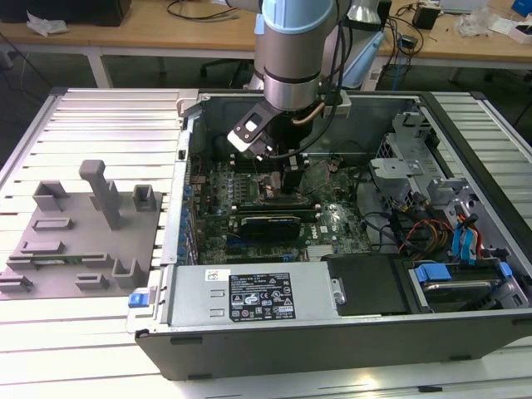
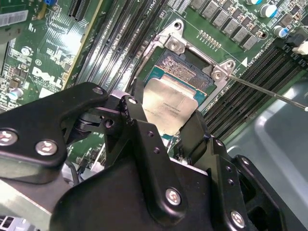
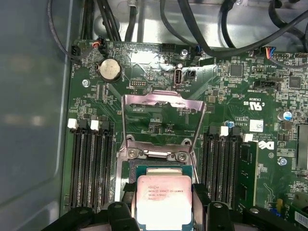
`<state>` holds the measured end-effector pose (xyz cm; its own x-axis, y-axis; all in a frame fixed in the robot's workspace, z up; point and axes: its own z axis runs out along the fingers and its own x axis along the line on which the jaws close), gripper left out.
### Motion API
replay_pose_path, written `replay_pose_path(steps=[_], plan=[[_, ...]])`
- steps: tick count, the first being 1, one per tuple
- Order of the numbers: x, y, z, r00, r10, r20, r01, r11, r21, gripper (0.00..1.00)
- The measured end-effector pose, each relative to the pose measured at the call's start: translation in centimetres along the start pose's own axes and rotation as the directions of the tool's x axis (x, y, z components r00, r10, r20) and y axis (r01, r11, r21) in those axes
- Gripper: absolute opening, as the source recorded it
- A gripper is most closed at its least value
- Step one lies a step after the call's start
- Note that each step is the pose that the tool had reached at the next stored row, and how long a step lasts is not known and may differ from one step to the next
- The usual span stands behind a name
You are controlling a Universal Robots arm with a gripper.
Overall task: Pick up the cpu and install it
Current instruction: 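Place the cpu into insertion slot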
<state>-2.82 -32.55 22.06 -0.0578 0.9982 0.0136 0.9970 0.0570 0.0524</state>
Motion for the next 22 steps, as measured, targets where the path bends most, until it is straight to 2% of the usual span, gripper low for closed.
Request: replay_pose_path(steps=[5,13,18,22], plan=[[0.01,-0.13,0.35,1.0000,0.000,0.0006,0.000,1.0000,0.0001,0.55],[0.46,-0.16,0.66,1.0000,0.000,0.0008,0.000,1.0000,0.0001,0.55],[0.52,-0.26,1.22,1.0000,0.000,0.0071,0.000,1.0000,0.0006,0.55],[0.52,-0.28,1.35,0.9999,0.015,0.0083,-0.015,0.9999,0.0004,0.55]])
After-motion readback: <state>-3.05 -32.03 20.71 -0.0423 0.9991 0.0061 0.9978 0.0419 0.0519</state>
